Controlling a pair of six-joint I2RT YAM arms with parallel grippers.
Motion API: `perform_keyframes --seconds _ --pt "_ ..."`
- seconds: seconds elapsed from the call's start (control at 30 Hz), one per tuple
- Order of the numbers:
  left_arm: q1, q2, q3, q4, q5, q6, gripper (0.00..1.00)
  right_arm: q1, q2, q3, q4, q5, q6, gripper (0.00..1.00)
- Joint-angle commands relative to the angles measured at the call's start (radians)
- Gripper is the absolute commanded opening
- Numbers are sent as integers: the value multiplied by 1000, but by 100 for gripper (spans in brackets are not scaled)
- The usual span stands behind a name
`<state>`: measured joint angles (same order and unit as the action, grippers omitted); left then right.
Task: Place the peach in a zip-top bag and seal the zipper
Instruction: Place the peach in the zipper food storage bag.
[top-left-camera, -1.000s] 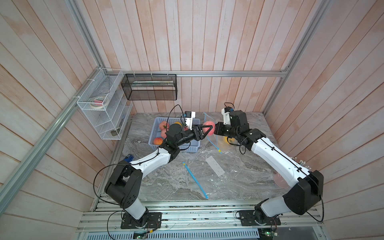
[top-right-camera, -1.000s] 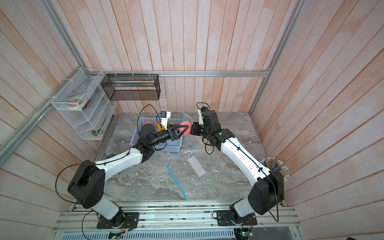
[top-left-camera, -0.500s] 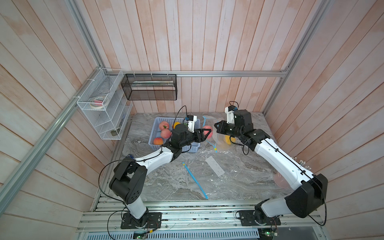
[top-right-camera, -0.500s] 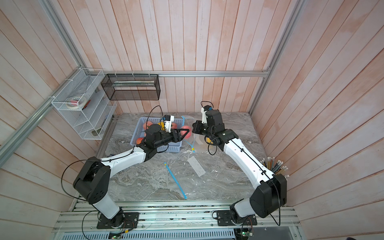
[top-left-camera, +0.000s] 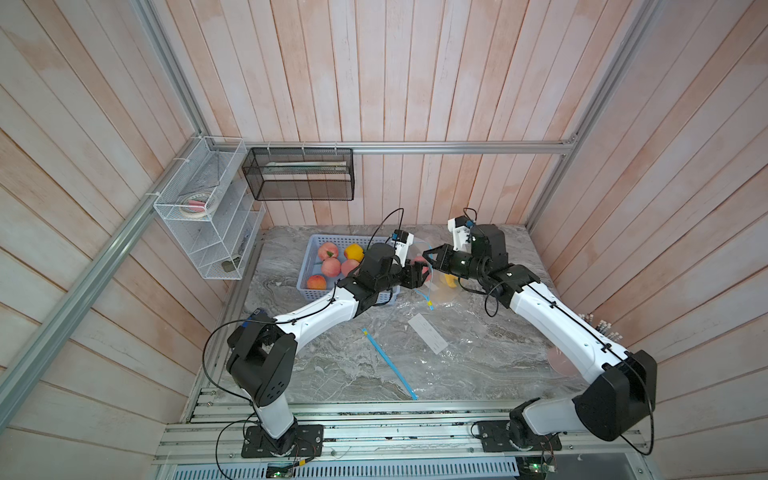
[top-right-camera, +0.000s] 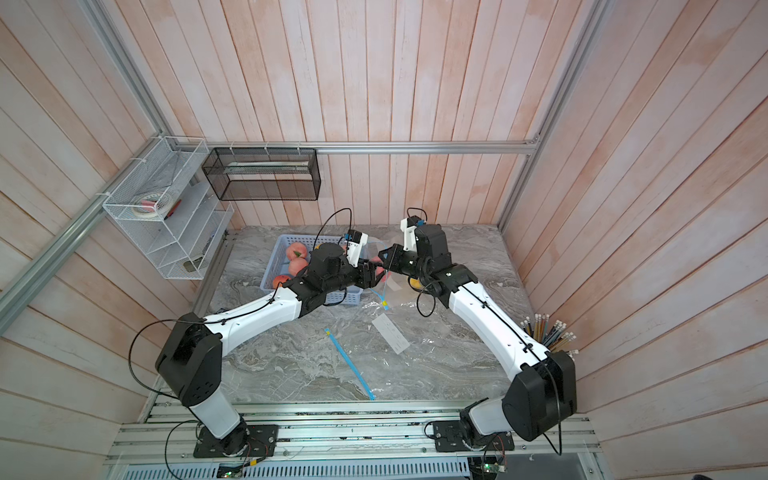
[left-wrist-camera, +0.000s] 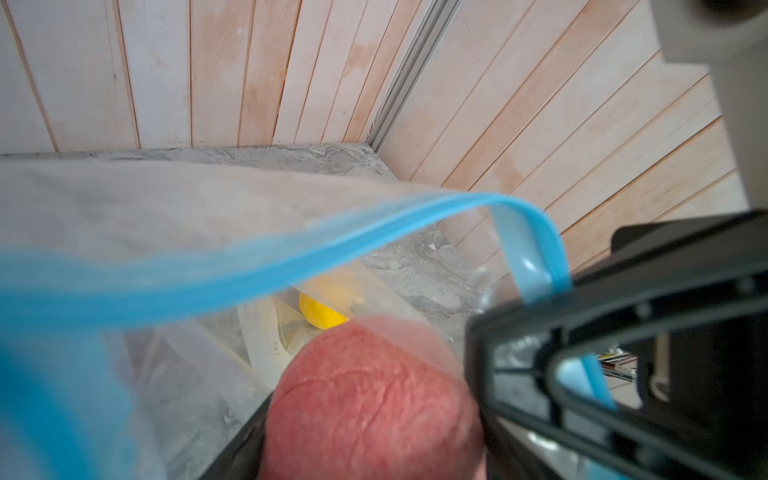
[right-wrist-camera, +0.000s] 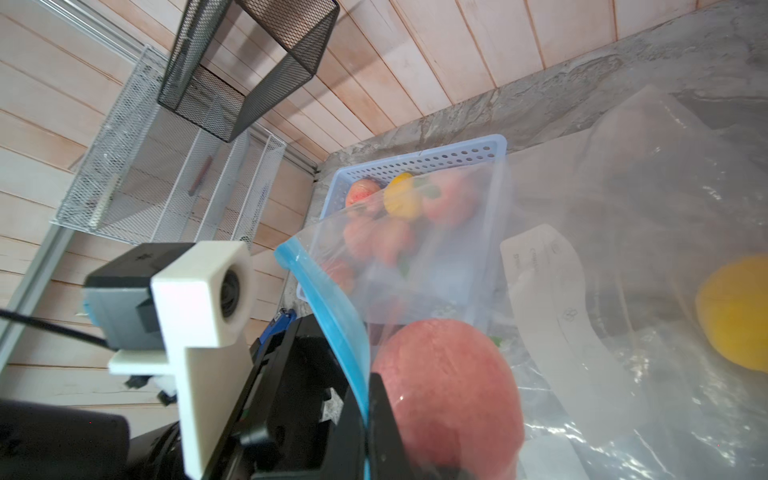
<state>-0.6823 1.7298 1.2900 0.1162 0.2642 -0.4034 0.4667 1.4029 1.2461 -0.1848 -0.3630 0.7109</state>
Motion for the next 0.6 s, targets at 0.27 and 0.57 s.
perform_keyframes --seconds 0.27,0.57 --pt "-6 -1 51 -68 -51 -29 89 -39 -53 -45 111 -79 101 0" --pt "16 -116 37 -97 11 -64 96 -83 -77 -34 62 5 120 0"
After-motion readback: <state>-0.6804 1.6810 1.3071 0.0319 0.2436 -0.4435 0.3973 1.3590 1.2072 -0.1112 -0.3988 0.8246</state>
